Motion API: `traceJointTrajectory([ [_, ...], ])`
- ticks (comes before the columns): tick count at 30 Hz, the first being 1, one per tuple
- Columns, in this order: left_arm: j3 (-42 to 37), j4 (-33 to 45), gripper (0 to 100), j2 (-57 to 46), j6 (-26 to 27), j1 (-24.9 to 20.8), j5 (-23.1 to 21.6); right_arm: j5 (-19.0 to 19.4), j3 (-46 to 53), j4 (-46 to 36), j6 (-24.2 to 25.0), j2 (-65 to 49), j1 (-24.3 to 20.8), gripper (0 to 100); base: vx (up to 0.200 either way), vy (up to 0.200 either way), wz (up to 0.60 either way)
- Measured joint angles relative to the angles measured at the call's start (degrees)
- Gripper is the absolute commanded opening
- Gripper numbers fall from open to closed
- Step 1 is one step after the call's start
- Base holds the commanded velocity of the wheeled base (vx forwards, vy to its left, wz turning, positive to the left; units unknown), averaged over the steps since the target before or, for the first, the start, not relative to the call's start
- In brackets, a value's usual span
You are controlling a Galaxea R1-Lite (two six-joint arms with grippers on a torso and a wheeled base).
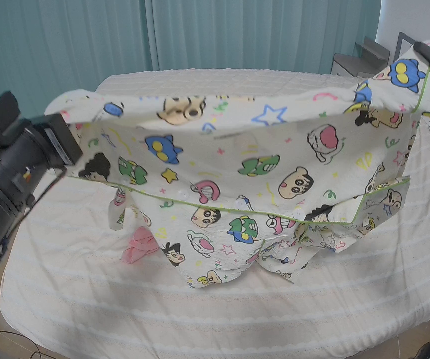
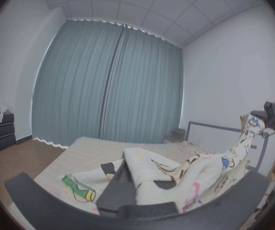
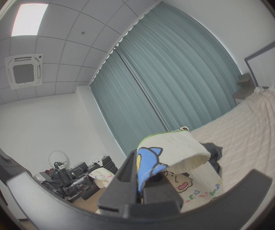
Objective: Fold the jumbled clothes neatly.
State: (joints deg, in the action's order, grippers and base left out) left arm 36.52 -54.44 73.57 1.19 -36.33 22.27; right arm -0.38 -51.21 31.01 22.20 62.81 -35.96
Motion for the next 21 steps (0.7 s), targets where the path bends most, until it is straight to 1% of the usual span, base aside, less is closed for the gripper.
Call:
traceJointTrajectory([
  [2, 2.1, 0.5, 0, -1.4, 0.5, 0.1, 0.7, 0.0, -1.0, 0.1, -1.5, -0.2, 0.0, 0, 0.0, 0.0, 0.0],
  [4, 3.2, 0.8, 0, -2.4, 0.7, 0.2, 1.1, 0.0, -1.3, 0.2, -2.0, -0.5, 0.1, 0, 0.0, 0.0, 0.0],
  [8, 2.1, 1.0, 0, -3.9, 0.9, 0.2, 1.7, 0.1, 0.3, 0.3, -2.2, -1.1, 0.1, 0, 0.0, 0.0, 0.0],
  [12, -0.8, 1.2, 0, -5.1, 1.0, 0.2, 2.1, 0.3, 2.8, 0.3, -2.1, -1.7, 0.2, 0, -0.2, 0.0, 0.0],
  [20, -2.1, 1.1, 0, -6.0, 0.9, 0.2, 2.1, 0.8, 3.8, 0.4, -1.7, -2.0, 0.1, 0, -0.2, 0.0, 0.0],
  [21, -2.2, 1.1, 0, -6.1, 0.9, 0.3, 2.1, 0.9, 3.8, 0.4, -1.7, -2.1, 0.1, 0, 0.0, 0.0, 0.0],
])
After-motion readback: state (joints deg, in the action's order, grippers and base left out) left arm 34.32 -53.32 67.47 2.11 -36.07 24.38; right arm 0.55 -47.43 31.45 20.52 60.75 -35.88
